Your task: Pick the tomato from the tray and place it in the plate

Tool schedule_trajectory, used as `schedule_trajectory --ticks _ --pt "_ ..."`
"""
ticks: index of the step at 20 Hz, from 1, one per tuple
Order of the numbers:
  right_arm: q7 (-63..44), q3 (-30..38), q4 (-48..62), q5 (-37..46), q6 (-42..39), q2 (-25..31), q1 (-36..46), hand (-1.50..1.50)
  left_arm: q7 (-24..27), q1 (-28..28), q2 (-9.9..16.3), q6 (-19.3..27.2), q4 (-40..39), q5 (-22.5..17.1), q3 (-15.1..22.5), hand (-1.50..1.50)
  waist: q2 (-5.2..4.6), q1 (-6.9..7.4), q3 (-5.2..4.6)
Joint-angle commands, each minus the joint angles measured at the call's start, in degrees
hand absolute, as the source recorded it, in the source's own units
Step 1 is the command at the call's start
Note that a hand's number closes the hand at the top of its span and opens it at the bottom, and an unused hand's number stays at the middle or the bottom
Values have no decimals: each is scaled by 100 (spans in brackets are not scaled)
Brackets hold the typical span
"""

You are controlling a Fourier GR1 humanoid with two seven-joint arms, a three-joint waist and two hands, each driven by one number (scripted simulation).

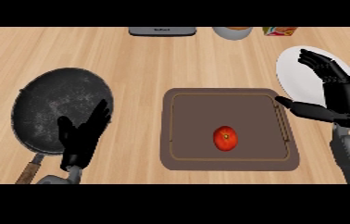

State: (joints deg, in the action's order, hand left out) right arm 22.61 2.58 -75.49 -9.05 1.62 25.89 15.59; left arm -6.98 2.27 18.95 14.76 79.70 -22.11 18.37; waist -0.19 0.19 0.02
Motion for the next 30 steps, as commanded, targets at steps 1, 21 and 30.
schedule_trajectory --ticks 1,21,30 --pt "-102 87 -180 211 -348 319 -33 -150 -65 150 -186 -168 -282 86 -136 0 20 -28 -4" --pt "-3689 -2097 -2738 2650 -1310 748 -563 -150 -441 -190 -224 -77 394 414 -168 0 31 -27 -3" --pt "-4507 -2593 -2445 3544 -1687 -186 -438 -150 -358 -58 -461 -414 73 504 -499 0 21 -11 -3"
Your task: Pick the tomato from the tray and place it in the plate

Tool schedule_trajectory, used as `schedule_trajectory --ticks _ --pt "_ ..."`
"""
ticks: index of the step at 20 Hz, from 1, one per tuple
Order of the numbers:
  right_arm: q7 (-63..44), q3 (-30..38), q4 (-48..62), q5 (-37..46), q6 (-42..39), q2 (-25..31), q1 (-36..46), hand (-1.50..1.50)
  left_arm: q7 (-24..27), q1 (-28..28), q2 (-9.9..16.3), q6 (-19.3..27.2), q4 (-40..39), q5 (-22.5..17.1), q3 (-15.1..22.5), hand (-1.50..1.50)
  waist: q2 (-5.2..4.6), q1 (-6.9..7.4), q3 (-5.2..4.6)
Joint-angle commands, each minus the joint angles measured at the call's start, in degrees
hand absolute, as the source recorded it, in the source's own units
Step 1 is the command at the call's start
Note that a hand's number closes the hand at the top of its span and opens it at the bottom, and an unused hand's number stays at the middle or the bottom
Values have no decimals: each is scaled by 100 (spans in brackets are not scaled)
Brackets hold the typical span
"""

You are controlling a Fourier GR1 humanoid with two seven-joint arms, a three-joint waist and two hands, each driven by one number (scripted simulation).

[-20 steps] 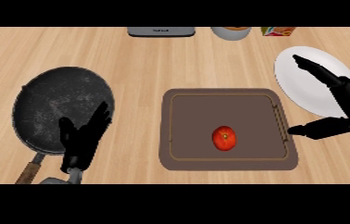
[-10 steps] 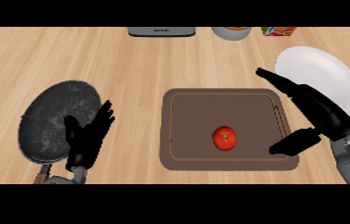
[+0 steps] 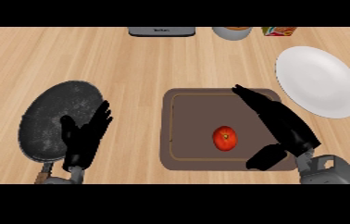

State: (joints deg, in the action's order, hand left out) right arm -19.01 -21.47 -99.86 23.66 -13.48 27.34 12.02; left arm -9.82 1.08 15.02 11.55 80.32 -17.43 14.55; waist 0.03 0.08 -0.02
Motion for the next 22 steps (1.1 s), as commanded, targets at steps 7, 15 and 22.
schedule_trajectory --ticks 7,15,22 --pt "-172 -151 75 740 -480 -918 -207 -150 -91 96 -174 -357 -196 294 -441 0 -2 -6 1" --pt "-179 -357 218 1808 -214 -1100 -556 -150 -333 -259 -380 -255 386 612 -328 0 3 -1 2" --pt "86 183 756 2054 -592 -1368 -193 -150 -259 -176 -703 -289 224 874 -519 0 0 -2 2"
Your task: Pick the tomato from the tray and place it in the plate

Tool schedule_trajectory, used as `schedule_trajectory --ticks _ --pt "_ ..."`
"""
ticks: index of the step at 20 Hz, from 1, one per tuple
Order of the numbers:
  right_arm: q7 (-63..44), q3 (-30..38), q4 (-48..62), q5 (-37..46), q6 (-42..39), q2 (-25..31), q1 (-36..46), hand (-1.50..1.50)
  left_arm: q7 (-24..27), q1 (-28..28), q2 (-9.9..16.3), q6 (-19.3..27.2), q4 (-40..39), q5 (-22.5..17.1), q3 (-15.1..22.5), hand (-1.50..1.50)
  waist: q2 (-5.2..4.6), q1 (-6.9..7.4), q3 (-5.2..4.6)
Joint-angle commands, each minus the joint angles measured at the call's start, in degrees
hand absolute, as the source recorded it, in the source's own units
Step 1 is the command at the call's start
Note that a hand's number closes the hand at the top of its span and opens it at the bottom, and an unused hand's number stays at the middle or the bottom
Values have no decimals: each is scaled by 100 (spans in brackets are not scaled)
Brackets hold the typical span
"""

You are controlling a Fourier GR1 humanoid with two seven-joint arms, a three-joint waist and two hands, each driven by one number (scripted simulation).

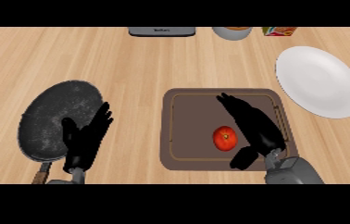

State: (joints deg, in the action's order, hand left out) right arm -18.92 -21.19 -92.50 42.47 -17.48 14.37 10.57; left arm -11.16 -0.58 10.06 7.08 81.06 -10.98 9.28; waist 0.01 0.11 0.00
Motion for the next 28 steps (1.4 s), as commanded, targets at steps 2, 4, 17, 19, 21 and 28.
schedule_trajectory --ticks 2,4,17,19,21,28 --pt "330 -95 190 375 91 -198 -355 -150 297 -91 -83 -217 -224 152 -166 0 1 -7 0" --pt "572 89 664 474 142 -203 -105 -150 -232 162 -321 91 38 252 -58 0 0 -4 1" --pt "1139 -138 1483 1572 416 -555 239 150 -40 -130 -247 -351 102 318 -388 0 0 3 0" --pt "1289 -3 1417 1587 444 -522 162 150 -388 -87 -458 -91 463 491 -201 0 2 0 1" --pt "1866 202 1808 1602 1126 -307 303 150 -241 -88 -302 -351 236 304 -345 0 -4 12 2" --pt "-733 2112 1664 1764 2349 -883 1194 150 -144 51 -321 -292 165 343 -346 0 -116 3 -8"
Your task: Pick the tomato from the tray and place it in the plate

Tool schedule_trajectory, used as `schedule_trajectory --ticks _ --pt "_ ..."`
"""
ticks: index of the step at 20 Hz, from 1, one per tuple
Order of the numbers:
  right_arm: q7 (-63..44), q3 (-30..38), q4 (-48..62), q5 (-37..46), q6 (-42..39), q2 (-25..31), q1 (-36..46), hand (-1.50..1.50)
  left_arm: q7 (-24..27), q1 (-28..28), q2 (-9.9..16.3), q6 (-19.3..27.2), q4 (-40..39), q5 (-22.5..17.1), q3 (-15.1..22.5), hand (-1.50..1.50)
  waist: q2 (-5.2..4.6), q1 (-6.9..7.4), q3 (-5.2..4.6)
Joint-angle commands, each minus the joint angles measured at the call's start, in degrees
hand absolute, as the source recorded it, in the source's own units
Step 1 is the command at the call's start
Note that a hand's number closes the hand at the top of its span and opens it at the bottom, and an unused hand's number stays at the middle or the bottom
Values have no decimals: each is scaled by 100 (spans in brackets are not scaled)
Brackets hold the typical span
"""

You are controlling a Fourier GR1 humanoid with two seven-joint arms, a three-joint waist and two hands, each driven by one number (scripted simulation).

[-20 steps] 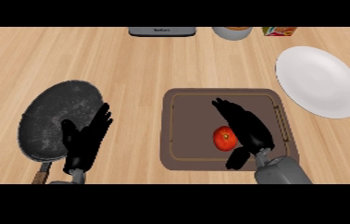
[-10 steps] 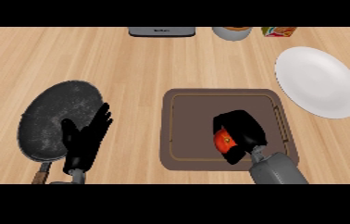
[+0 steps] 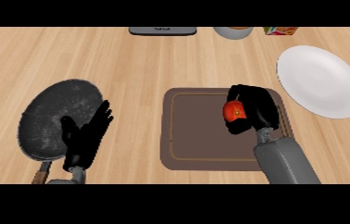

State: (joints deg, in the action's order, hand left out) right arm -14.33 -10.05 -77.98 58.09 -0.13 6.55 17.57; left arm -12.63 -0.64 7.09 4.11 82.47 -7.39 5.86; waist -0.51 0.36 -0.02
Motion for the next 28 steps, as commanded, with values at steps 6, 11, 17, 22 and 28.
schedule_trajectory --ticks 6,11,17,22,28 --pt "-2957 2090 473 1051 1614 292 1188 150 27 48 -33 -38 49 17 75 0 -181 168 -43" --pt "-4349 2767 809 2013 2489 600 1895 150 44 141 -33 -126 85 73 200 0 -272 495 -32" --pt "-5686 3420 1308 3297 3412 715 2453 150 37 263 -136 -148 69 114 336 0 -321 716 -8" --pt "-5952 4041 1539 4153 4157 791 2626 150 75 381 -174 -111 -54 124 295 0 -302 639 7" --pt "-6196 4769 1903 5300 4654 732 2367 150 -38 416 -89 -83 -18 134 220 0 -242 546 20"
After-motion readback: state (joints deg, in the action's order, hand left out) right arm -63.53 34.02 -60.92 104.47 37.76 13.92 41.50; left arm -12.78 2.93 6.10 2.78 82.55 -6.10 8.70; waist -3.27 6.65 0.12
